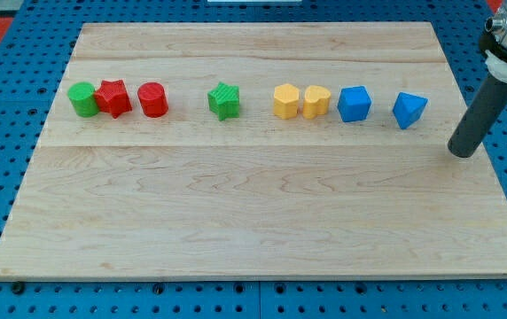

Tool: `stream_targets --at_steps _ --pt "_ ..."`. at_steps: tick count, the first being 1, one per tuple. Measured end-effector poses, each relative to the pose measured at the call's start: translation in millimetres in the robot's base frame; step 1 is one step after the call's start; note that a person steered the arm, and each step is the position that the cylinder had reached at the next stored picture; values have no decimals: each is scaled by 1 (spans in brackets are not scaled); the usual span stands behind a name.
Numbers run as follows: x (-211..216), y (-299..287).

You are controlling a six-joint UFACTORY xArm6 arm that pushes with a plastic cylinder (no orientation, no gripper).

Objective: Slide the blue triangle slightly down

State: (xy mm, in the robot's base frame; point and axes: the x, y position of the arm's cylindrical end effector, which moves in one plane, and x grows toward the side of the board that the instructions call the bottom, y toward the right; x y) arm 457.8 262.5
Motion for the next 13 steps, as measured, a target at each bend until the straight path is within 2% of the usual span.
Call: stream_targets --at_steps 2,3,4,5,6,8,9,10,12,13 --pt "-6 21" --pt "-55 65" --pt "-114 25" --pt "-136 -70" --pt "-85 -95" --pt "-121 -68" --pt "-70 -44" --pt "-13 -54" --pt "-31 -107" --pt "9 -94"
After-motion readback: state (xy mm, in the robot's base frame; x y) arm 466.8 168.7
